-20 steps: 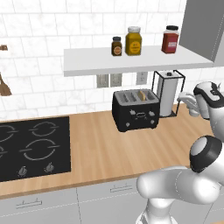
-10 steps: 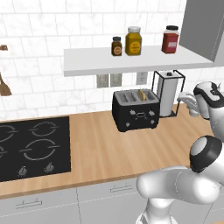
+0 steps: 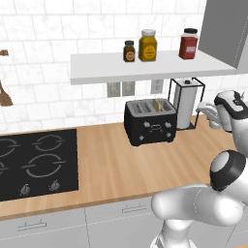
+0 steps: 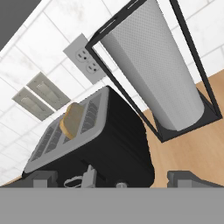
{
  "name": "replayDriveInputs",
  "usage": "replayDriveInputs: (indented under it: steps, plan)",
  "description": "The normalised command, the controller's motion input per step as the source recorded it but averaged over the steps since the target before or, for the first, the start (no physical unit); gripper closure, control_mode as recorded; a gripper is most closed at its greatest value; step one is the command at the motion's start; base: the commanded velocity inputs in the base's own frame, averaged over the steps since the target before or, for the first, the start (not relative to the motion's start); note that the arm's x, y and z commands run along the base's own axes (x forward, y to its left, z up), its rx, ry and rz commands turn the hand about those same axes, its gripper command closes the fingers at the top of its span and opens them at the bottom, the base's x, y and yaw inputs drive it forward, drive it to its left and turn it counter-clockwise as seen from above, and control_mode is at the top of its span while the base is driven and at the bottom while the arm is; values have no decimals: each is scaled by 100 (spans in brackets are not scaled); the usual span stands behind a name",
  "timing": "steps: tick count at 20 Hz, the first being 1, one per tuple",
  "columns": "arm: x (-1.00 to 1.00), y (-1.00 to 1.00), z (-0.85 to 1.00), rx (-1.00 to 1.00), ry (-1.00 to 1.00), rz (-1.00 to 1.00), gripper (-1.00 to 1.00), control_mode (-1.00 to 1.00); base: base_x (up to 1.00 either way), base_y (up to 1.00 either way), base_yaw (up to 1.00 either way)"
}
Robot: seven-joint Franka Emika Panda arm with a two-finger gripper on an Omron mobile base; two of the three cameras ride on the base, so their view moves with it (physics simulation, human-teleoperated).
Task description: Start the toaster. Once the lever pops up, take the bread to the plate on the dining counter.
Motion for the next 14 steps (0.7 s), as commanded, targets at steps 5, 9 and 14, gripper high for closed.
replayDriveInputs:
  steps: [5,9,14]
  plan:
    - [0,0,0,0,0,0,-100,-100,0,0,0]
    - [0,0,0,0,0,0,-100,-100,0,0,0]
    - [0,0,0,0,0,0,-100,-100,0,0,0]
